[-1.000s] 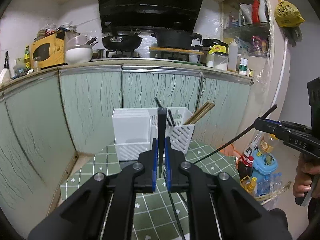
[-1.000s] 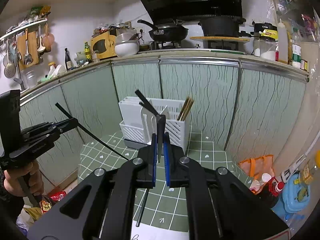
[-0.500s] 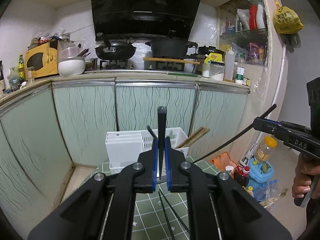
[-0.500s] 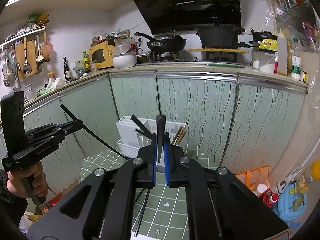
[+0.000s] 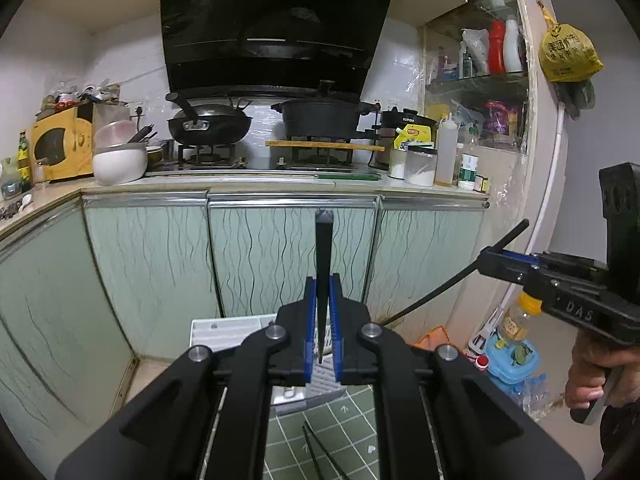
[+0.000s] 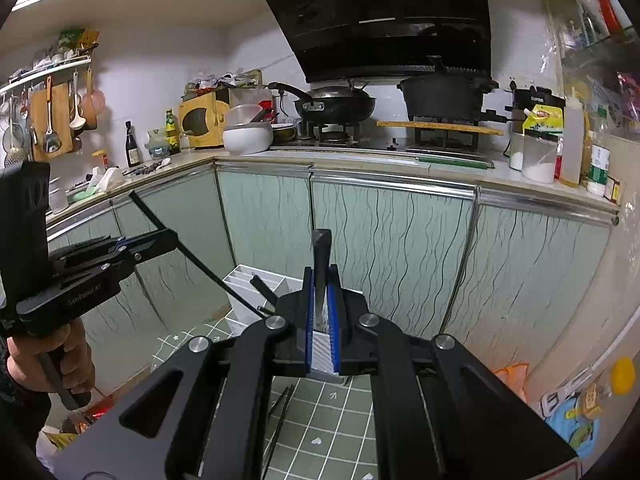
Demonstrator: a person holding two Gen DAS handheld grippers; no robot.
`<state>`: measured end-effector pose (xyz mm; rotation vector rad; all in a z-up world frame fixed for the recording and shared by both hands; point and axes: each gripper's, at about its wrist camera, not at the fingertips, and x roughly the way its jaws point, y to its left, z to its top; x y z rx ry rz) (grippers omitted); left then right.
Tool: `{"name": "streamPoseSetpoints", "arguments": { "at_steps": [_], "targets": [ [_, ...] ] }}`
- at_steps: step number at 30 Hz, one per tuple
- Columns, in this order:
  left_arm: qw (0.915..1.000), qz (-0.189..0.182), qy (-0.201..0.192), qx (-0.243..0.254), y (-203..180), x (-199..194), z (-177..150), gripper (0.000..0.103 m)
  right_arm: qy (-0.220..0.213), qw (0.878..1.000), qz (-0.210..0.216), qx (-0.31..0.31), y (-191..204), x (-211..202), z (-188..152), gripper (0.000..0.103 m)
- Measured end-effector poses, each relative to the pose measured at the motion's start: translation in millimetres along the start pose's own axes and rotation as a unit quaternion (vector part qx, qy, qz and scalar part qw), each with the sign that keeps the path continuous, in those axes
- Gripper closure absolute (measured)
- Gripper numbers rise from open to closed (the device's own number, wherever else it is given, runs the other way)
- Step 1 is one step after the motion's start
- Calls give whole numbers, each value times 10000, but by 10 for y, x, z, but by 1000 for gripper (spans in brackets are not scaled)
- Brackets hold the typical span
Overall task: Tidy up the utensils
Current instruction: 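Lift both black chopsticks and carry them above the white holder, then open both grippers to drop the black chopsticks into the holder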
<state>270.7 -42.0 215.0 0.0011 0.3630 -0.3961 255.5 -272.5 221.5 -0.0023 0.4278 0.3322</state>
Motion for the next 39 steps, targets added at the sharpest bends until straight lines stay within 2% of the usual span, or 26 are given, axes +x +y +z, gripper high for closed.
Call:
{"name": "streamPoseSetpoints", "arguments": {
  "at_steps": [11,21,25,26,27,28,29,31,33,35,39],
  "targets": [
    [9999,-98,5,32,30,629,128,97,251,9997,-11,23,-223,539,36,97],
    [9996,-92,282,10,148,1201,-232,97,563,9980,157,229,-406,1095,-174,97],
    [9990,-69,404,153,116,1364,-374,96,737,9963,316,308,-447,1316,-255,97],
    [9989,-48,432,201,110,1398,-406,89,725,9966,248,307,-458,1343,-273,92],
    [9987,-2,455,246,105,1418,-436,76,714,9968,186,308,-465,1354,-288,72],
    [9987,70,439,265,110,1408,-459,39,675,9971,126,318,-482,1350,-303,56],
    [9989,188,325,280,119,1359,-481,16,637,9974,88,315,-493,1336,-313,41],
    [9991,297,65,300,145,1220,-510,11,574,9979,-59,284,-518,1279,-345,35],
    [9992,264,147,254,180,1158,-520,8,501,9982,-183,278,-534,1209,-378,15],
    [9993,253,187,203,205,1092,-530,6,421,9986,-259,213,-527,1126,-414,8],
    [9994,226,194,187,205,917,-552,5,371,9988,-312,-15,-439,982,-473,8]
  ]
}}
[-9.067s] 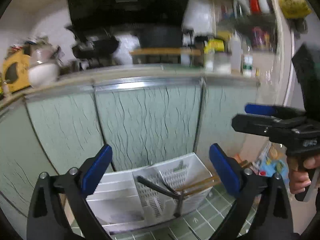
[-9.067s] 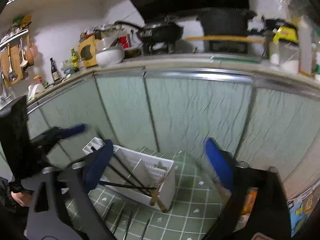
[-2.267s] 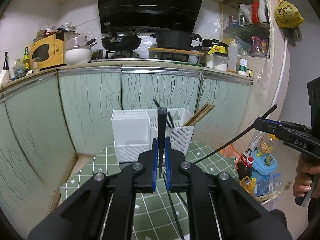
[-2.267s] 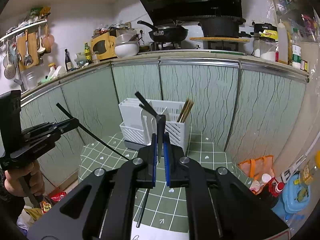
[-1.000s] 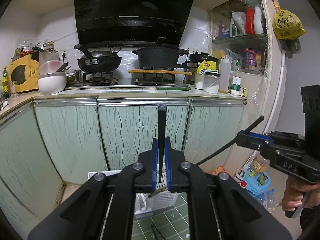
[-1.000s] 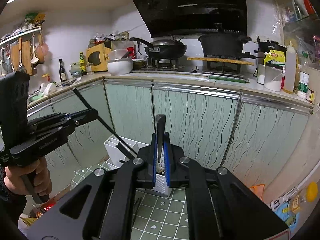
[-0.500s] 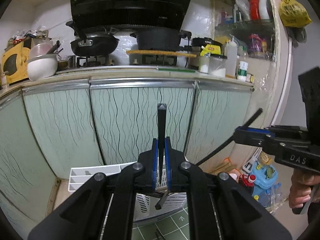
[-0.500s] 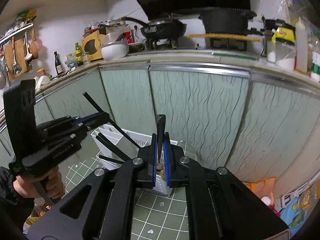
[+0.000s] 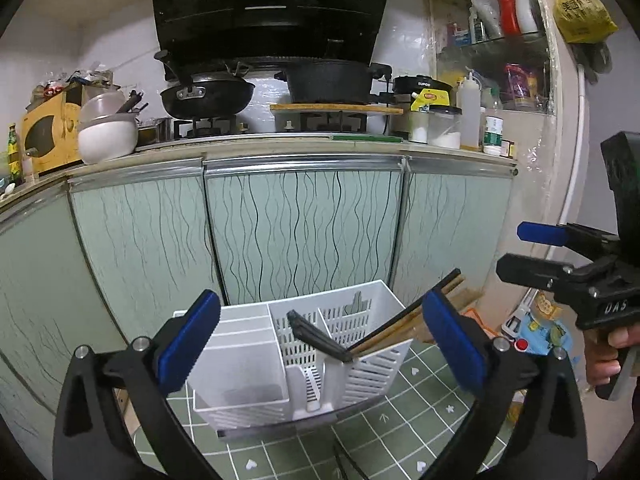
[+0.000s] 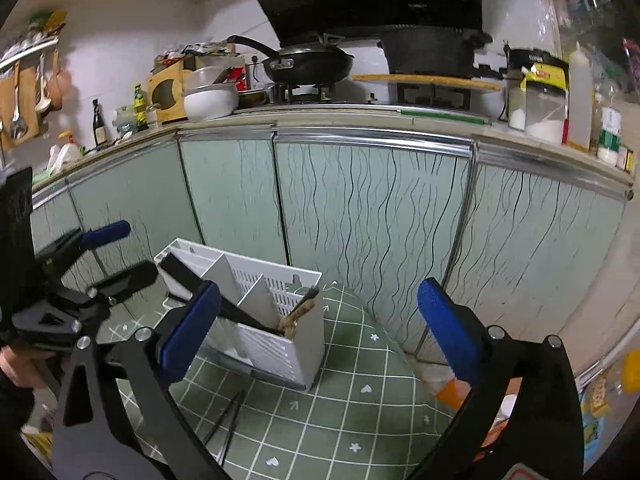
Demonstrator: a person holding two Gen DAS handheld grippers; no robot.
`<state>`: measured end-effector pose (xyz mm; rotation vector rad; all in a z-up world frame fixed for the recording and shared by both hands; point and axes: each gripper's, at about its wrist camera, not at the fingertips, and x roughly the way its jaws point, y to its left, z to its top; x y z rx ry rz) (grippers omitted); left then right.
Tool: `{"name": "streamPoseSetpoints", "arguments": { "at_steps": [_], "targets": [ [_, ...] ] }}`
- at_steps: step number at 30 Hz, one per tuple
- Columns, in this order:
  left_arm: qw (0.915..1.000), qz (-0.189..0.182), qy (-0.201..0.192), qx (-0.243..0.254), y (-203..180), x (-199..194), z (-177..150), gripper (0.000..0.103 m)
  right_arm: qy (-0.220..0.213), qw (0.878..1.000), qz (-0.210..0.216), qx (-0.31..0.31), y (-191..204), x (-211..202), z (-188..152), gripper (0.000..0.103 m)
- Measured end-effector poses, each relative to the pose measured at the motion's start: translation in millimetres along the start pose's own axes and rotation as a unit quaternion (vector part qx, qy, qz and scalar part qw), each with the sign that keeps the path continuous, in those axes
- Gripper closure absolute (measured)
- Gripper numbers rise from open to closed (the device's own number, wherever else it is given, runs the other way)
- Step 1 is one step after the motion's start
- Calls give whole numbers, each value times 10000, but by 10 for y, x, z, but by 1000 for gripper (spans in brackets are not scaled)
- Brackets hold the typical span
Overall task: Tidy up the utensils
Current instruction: 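Open both grippers to drop the black chopsticks into the holder, then move both grippers back toward the last two black chopsticks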
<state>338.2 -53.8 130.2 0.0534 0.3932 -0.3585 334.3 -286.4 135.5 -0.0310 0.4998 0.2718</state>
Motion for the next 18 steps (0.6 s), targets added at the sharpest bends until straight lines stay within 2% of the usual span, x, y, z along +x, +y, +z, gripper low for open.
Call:
{"name": "streamPoseSetpoints", "arguments": {
  "at_steps": [8,14,18],
  "targets": [
    [9999,47,78,-63,-46,-297,-95,5,-67,9999,76,-87,157,-321,-125,8],
    [9994,97,73,-315,-38,-573,-190,5,-59,9999,84,-98,258,-501,-254,8],
    [9993,248,49,-261,-82,-743,-285,5,-31,9998,72,-157,340,-602,-410,8]
  ]
}}
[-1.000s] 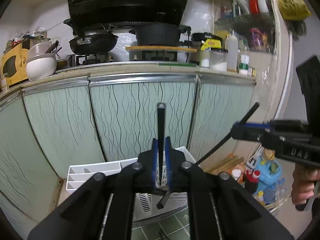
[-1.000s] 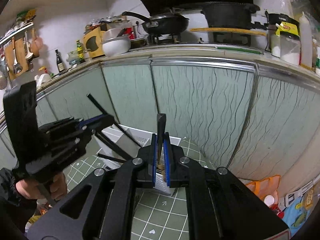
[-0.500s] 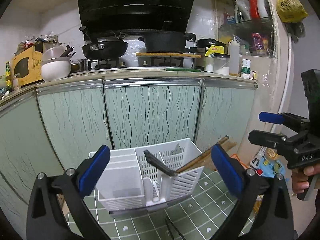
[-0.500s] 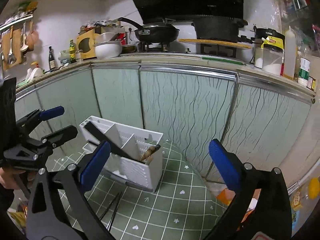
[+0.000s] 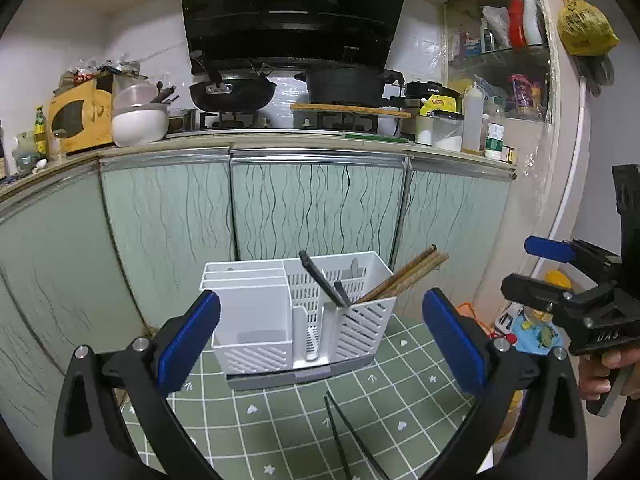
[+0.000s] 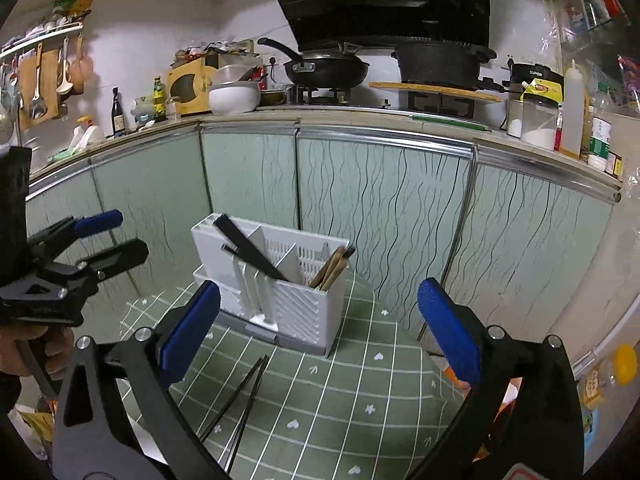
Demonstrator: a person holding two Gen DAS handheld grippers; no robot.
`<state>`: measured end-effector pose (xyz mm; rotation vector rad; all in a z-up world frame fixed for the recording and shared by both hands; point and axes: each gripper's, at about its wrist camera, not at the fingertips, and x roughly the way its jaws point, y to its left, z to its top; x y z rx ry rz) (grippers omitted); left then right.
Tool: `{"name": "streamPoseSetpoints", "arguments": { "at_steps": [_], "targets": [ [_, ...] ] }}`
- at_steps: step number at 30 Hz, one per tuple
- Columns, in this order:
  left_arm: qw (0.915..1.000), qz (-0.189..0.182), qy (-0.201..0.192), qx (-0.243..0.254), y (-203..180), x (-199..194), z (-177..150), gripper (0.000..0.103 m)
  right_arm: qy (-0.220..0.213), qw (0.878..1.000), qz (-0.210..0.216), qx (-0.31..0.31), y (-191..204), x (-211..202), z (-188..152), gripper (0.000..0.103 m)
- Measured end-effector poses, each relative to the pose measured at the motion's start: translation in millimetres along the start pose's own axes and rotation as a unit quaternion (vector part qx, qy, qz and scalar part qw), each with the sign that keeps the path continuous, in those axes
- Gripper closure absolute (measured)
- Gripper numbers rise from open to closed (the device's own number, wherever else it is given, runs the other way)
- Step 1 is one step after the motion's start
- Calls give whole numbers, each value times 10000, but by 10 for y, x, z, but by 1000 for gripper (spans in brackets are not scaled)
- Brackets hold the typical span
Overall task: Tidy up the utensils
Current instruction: 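Move both grippers back toward the last two black chopsticks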
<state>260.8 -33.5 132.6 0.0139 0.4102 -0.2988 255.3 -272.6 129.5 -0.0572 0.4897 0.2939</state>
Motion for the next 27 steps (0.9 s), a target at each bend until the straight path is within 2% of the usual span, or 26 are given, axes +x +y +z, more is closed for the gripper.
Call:
{"name": "streamPoseSetpoints", "arguments": {
  "at_steps": [16,27],
  "targets": [
    [9994,244,74,-225,110,-436,-571,5,145,9999,-42,81,251,-229,-636,8],
    [9992,355,180,-17,94,-546,-888,5,144,9997,-188,-46,360,-305,-911,8]
  ]
}}
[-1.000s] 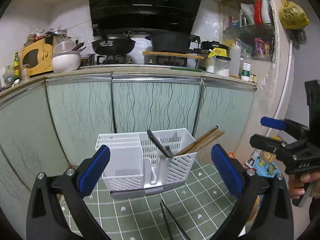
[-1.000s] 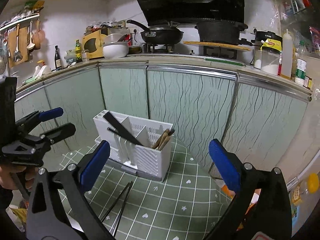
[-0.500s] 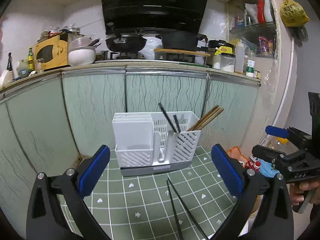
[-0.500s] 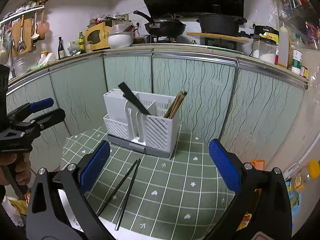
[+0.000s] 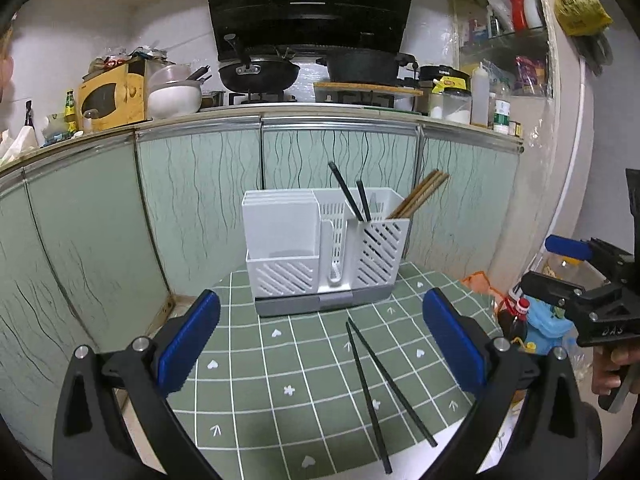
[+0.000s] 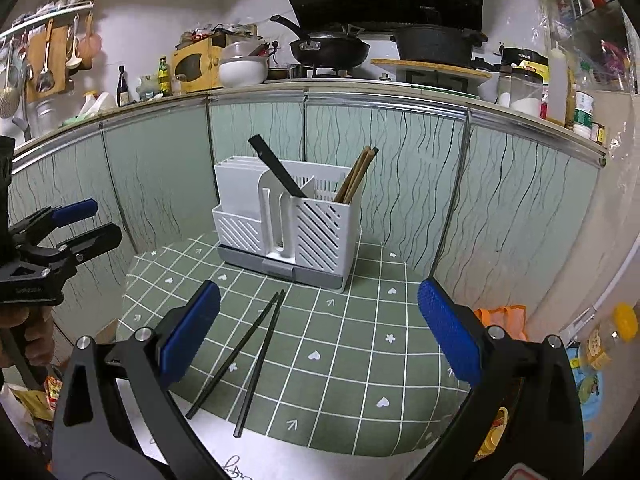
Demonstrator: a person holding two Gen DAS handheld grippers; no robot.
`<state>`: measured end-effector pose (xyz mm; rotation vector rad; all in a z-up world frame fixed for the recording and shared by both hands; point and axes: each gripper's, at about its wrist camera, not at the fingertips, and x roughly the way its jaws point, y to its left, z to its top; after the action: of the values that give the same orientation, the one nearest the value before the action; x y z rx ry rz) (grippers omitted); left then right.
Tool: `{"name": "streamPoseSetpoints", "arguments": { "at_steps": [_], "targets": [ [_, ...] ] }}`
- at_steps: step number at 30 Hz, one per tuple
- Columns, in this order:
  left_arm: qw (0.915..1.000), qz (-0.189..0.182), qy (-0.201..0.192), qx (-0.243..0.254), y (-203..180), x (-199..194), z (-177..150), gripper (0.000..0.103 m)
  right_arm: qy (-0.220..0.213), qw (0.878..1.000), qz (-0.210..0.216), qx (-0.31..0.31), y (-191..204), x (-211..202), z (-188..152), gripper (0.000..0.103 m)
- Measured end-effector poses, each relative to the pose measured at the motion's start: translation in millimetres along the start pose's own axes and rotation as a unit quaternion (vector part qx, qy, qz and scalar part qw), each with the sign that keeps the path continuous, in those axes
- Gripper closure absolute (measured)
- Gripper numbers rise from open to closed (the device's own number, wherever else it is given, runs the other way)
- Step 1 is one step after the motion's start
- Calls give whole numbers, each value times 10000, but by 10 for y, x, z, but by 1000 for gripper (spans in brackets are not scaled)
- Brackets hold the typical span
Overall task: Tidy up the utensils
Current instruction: 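Move both grippers back toward the last two black chopsticks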
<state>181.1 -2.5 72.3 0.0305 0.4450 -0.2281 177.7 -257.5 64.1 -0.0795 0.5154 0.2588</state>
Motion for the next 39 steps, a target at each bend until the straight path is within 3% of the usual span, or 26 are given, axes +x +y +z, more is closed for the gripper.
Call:
{"name": "streamPoseSetpoints", "arguments": {
  "at_steps": [12,22,35,37,39],
  "targets": [
    [9997,-49,171,177,14,51,-545,5,248,9997,28,-15,88,220,-438,8],
    [9988,-179,456,-31,130,202,-978,5,436,9988,186,-109,214,407,-850,8],
    [9974,89,699,120,178,263,-1435,5,890,9951,394,-194,480,666,-1328,8],
    [9972,118,728,108,208,266,-1483,5,992,9936,461,-274,562,742,-1381,11],
    [9969,137,772,68,240,271,-1521,5,1098,9923,464,-328,621,817,-1409,25]
  ]
}}
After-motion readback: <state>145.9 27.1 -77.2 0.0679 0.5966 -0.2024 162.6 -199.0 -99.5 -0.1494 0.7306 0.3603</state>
